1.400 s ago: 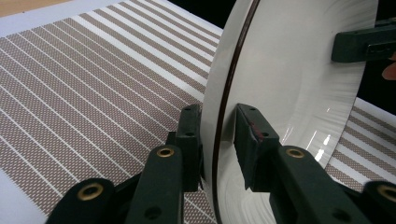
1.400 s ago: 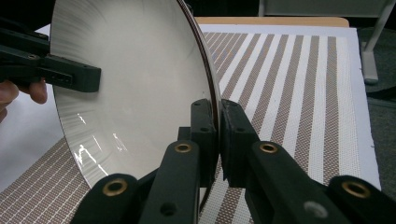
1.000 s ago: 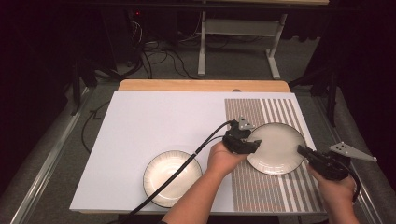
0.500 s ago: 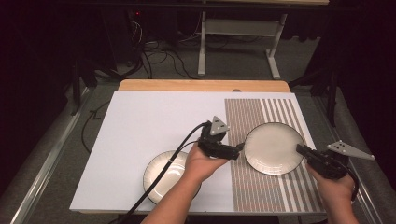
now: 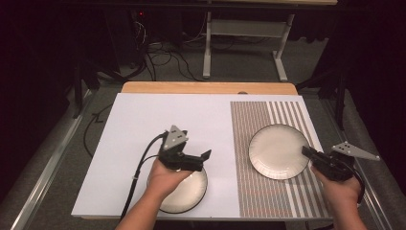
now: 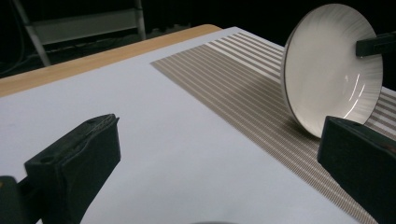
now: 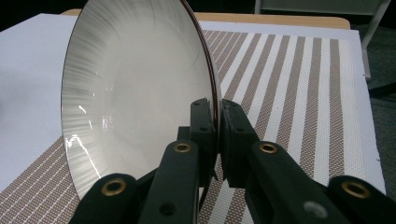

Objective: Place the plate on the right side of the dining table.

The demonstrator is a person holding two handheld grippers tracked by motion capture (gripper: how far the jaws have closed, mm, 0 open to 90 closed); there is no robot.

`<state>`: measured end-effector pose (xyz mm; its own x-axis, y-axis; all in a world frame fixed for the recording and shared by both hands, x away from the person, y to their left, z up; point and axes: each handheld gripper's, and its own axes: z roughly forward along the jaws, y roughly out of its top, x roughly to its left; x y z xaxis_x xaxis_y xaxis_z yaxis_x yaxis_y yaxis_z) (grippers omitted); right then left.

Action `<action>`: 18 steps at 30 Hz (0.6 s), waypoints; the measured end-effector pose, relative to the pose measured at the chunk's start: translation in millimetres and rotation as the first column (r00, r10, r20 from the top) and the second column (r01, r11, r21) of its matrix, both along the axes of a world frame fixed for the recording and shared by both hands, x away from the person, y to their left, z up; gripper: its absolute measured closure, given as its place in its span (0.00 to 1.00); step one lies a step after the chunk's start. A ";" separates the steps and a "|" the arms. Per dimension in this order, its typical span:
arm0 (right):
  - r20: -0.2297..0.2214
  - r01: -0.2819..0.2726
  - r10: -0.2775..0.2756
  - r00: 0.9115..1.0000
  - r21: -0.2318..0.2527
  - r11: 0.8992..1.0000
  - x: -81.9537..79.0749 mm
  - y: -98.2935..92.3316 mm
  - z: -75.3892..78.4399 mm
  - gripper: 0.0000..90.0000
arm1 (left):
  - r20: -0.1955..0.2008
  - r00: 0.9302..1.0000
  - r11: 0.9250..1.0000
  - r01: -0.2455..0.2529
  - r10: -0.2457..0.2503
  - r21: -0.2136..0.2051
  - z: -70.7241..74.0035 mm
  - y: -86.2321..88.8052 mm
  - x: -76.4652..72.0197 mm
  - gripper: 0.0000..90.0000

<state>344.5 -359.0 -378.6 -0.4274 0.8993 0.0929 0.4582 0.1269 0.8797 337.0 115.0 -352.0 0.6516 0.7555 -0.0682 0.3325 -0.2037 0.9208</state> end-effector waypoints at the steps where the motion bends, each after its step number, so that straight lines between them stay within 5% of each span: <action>1: -0.002 0.001 -0.001 1.000 0.001 1.000 0.7 0.4 0.0 0.97 | 0.003 1.000 1.000 -0.007 0.007 -0.002 0.1 6.5 -2.3 0.00; 9: -0.021 0.007 -0.007 1.000 -0.005 1.000 6.5 2.6 0.6 0.96 | 0.040 0.993 0.994 -0.107 0.107 -0.015 -3.7 73.1 -25.5 0.00; 18: -0.051 0.025 -0.025 0.998 -0.004 1.000 11.4 1.6 -1.3 0.96 | 0.061 0.983 0.985 -0.168 0.171 -0.037 -21.8 112.2 -46.6 0.00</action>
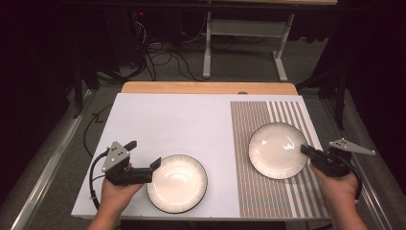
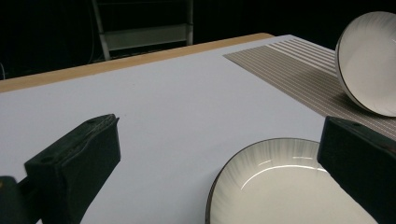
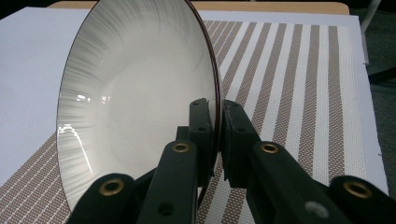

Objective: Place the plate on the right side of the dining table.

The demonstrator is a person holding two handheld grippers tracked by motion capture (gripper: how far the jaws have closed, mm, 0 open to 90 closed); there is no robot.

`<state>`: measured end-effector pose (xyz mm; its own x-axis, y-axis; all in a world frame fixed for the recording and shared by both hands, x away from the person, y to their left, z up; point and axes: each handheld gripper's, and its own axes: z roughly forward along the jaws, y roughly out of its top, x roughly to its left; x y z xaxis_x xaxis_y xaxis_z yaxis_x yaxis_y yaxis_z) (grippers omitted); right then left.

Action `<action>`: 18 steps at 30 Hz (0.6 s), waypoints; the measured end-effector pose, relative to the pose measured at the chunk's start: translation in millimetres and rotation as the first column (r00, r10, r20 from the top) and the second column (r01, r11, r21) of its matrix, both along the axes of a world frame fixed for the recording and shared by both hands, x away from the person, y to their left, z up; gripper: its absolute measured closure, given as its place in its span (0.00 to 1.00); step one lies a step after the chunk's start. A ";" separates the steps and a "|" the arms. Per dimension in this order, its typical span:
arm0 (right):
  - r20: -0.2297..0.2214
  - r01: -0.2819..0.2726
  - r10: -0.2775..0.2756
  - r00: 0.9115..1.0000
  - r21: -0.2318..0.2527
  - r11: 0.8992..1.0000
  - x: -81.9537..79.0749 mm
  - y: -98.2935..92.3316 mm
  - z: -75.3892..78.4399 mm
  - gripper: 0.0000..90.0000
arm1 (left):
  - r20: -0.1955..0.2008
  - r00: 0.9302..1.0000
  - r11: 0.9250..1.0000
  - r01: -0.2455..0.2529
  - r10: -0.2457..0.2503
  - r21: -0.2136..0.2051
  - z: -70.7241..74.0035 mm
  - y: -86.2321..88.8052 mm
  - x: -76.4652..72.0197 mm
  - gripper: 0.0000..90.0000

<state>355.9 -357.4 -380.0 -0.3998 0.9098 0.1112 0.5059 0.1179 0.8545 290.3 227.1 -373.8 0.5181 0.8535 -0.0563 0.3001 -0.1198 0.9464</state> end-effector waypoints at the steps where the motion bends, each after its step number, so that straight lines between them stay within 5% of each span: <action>1: 0.000 -0.001 0.001 1.000 -0.002 1.000 1.0 -0.6 -0.5 0.96 | 0.002 1.000 1.000 -0.003 0.003 -0.002 -0.6 2.2 -1.1 0.00; 18: -0.073 0.035 -0.034 0.997 0.013 0.999 14.2 -3.4 -7.1 0.94 | 0.006 1.000 1.000 -0.013 0.013 -0.002 -4.2 9.4 -2.0 0.00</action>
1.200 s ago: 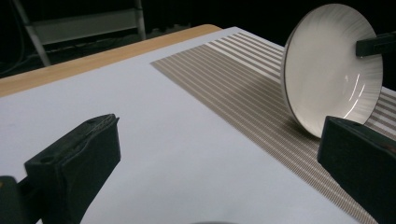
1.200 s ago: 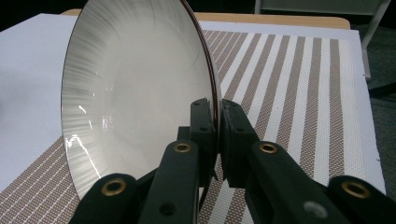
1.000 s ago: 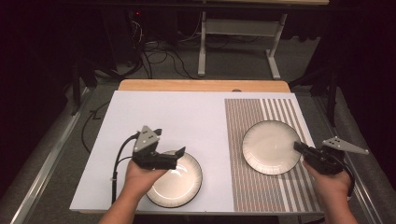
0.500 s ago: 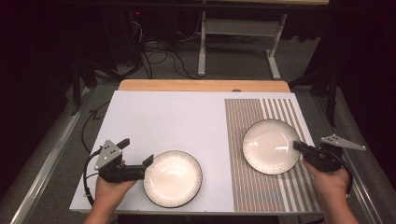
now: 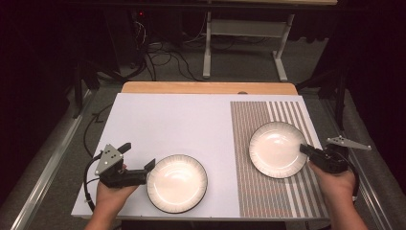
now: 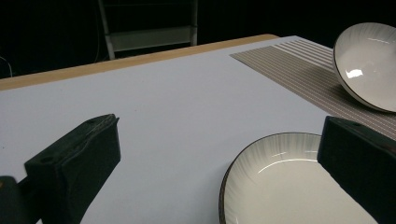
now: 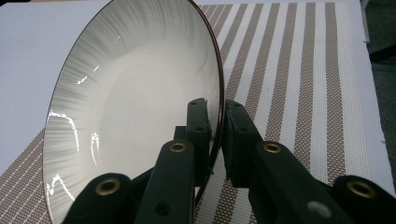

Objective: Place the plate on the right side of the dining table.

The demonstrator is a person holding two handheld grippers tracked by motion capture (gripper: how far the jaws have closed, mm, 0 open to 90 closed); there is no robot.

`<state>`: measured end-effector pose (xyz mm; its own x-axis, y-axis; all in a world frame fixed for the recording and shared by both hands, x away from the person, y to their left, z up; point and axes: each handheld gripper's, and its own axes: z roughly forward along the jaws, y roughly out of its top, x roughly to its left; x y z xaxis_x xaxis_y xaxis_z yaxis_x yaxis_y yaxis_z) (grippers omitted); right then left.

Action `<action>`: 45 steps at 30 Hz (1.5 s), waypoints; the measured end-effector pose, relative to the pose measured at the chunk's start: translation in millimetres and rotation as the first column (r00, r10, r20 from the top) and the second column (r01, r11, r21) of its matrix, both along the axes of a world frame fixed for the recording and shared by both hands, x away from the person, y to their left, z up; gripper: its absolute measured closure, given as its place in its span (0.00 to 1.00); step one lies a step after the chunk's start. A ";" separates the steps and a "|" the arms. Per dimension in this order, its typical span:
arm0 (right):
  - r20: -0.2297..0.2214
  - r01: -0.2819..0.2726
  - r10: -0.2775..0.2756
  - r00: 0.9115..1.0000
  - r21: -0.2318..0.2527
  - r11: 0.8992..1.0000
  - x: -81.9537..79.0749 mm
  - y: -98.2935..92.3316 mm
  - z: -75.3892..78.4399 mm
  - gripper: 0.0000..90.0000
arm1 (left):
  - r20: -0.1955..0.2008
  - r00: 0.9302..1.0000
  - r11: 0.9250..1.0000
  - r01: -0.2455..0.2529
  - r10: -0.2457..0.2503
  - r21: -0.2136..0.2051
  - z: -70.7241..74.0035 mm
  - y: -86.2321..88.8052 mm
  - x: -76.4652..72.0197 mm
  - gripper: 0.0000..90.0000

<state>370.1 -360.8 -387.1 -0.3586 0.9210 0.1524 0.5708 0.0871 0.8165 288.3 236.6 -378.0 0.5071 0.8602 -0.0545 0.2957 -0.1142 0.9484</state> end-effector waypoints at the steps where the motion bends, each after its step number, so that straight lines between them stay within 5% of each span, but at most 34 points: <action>1: -0.003 0.005 -0.005 1.000 0.000 1.000 0.8 -0.4 -0.8 0.94 | 0.000 1.000 1.000 0.001 -0.001 -0.002 -0.1 -0.1 0.2 0.00; 23: -0.078 0.064 -0.062 0.995 0.021 0.998 10.7 -5.7 -11.3 0.91 | 0.008 1.000 1.000 0.016 -0.016 -0.013 1.0 0.9 -0.6 0.00; 45: -0.124 0.135 -0.139 0.983 -0.041 0.990 20.8 -6.1 -26.2 0.89 | -0.009 1.000 1.000 0.028 -0.028 -0.010 -0.2 -1.5 3.9 0.00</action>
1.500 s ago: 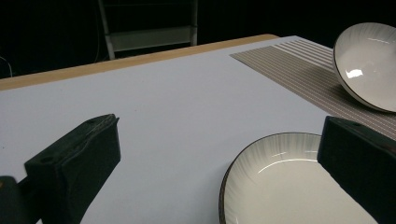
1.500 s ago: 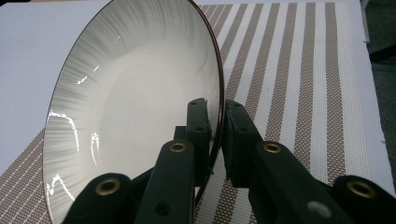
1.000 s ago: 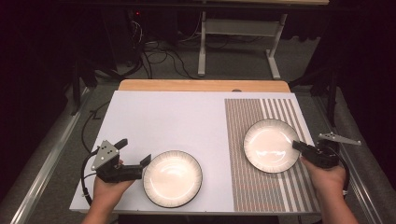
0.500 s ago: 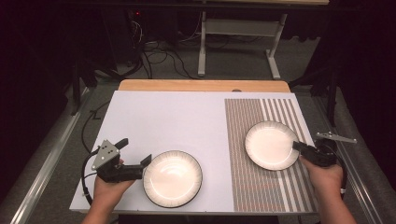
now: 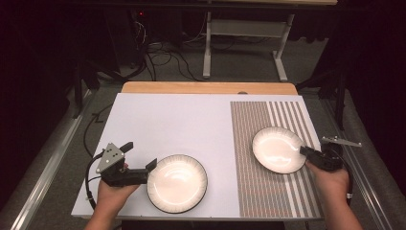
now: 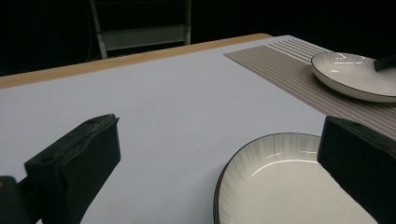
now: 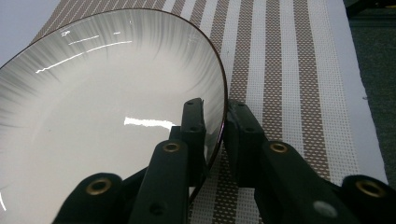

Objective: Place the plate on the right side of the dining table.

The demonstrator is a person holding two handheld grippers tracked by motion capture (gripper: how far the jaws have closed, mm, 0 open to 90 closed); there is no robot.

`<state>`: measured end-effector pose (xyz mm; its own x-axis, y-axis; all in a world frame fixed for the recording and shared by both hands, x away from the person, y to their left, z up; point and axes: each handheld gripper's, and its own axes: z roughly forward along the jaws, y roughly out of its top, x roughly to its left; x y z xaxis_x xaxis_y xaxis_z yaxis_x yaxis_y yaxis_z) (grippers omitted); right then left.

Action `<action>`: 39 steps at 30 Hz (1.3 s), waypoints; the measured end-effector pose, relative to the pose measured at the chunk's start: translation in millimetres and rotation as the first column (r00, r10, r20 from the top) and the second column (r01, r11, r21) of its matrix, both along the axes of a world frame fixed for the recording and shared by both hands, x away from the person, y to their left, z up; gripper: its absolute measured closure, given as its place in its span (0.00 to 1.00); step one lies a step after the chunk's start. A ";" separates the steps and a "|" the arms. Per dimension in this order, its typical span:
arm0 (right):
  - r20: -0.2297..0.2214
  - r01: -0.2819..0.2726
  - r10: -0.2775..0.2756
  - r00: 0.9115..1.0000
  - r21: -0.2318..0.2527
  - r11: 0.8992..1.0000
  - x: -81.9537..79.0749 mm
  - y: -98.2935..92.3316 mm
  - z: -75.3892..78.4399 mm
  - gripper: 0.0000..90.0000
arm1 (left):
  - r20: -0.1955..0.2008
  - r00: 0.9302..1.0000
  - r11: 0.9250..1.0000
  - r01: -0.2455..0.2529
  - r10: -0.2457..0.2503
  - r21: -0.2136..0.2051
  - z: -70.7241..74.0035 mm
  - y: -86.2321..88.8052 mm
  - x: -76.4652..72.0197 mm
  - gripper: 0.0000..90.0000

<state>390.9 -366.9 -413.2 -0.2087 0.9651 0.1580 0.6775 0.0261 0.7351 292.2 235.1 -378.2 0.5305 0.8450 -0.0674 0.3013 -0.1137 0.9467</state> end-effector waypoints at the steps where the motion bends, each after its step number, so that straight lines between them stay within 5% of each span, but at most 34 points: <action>1: 0.001 -0.001 0.001 1.000 -0.002 1.000 0.0 0.1 -0.1 0.89 | -0.001 1.000 1.000 0.000 0.000 0.000 -0.1 0.1 0.0 0.00; 12: 0.038 -0.003 0.002 0.999 0.006 1.000 -4.0 -4.7 2.8 0.79 | -0.004 1.000 1.000 -0.003 0.003 0.000 -0.2 0.6 0.0 0.00; 24: 0.136 -0.035 0.038 0.990 -0.030 0.999 -12.9 -4.5 13.0 0.64 | -0.011 1.000 1.000 -0.005 0.005 0.000 -0.6 2.4 0.5 0.00; 30: 0.204 -0.060 0.071 0.976 -0.062 0.996 -20.2 3.1 20.8 0.50 | -0.012 1.000 1.000 -0.003 0.003 0.000 -0.4 2.1 0.2 0.00; 39: 0.304 -0.160 0.179 0.936 -0.086 0.983 -36.8 25.7 36.0 0.36 | -0.004 1.000 1.000 0.003 -0.003 -0.002 1.9 0.8 -1.4 0.00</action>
<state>354.1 -341.2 -377.3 -0.3993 0.9168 0.0038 0.3990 0.1701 0.9010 290.8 236.0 -376.3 0.5326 0.8433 -0.0714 0.3048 -0.1124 0.9458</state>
